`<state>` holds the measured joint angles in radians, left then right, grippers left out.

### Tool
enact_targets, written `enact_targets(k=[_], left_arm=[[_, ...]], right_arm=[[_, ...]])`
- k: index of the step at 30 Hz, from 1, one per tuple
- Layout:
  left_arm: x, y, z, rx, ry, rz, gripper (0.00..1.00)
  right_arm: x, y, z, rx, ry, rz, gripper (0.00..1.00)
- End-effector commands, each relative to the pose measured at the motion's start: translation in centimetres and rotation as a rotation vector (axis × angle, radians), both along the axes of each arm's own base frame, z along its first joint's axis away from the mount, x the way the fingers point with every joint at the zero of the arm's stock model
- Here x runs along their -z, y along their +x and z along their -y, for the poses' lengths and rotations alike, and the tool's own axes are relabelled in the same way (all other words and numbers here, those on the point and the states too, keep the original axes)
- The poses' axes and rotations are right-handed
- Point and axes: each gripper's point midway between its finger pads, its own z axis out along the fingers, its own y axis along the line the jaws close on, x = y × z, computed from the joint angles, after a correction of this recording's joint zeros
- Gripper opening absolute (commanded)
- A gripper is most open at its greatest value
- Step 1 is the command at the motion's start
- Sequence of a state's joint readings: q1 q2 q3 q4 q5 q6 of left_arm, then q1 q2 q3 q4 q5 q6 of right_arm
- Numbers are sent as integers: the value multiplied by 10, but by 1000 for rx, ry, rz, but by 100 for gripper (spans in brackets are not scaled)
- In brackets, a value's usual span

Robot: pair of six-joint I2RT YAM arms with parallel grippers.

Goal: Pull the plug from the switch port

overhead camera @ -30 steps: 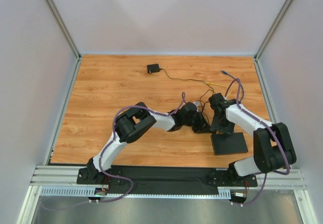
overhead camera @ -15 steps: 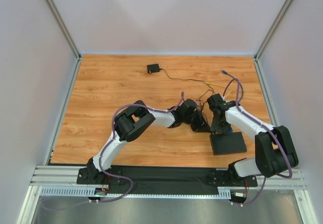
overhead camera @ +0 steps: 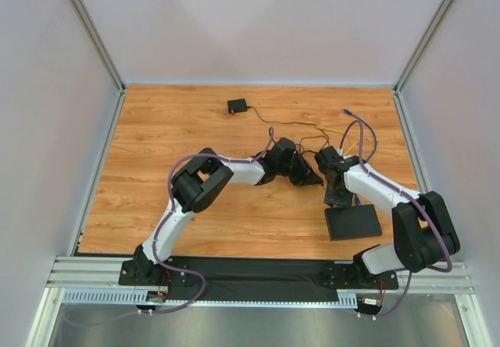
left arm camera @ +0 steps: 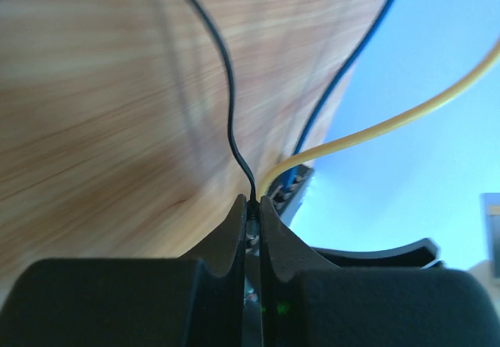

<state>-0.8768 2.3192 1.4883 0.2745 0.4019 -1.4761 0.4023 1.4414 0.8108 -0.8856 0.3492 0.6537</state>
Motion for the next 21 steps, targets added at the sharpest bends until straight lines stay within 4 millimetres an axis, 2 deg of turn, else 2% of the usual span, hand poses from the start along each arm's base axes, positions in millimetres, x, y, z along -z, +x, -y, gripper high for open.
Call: enact_targets(k=[1, 2, 6, 7, 8, 10, 11, 12, 13, 15, 18, 19, 20, 21], left_arm=[[-8, -10, -5, 16, 4, 43, 0], [-15, -12, -10, 23, 5, 66, 0], [-13, -28, -37, 59, 75, 118, 0], [-1, -33, -51, 53, 118, 113, 0], [-15, -34, -57, 60, 114, 160, 0], [-6, -38, -80, 54, 180, 170, 0], [-20, -37, -88, 60, 185, 224, 0], [-22, -36, -97, 60, 207, 246, 0], [-26, -34, -113, 40, 246, 266, 0], [-31, -32, -131, 36, 301, 311, 0], [-39, -23, -176, 10, 444, 372, 0], [-50, -21, -191, -8, 470, 402, 0], [-53, -9, -210, -54, 487, 398, 0], [-49, -10, -228, -75, 517, 382, 0]], right_arm=[[22, -34, -8, 46, 79, -125, 38], [20, -32, -6, 58, 81, -113, 38], [13, -26, -5, 59, 93, -71, 40], [11, -25, -7, 62, 107, -64, 40], [11, -25, -7, 64, 111, -64, 40], [8, -24, -7, 71, 108, -61, 40], [6, -22, -7, 73, 109, -53, 40], [5, -22, -8, 67, 111, -48, 40], [1, -19, -7, 65, 112, -30, 40], [-4, -16, -5, 62, 100, -11, 41], [-8, -14, -1, 66, 88, 9, 41], [-8, -14, -4, 66, 98, 10, 41], [-7, -15, -4, 67, 103, 8, 41], [-7, -15, -5, 70, 108, 9, 41]])
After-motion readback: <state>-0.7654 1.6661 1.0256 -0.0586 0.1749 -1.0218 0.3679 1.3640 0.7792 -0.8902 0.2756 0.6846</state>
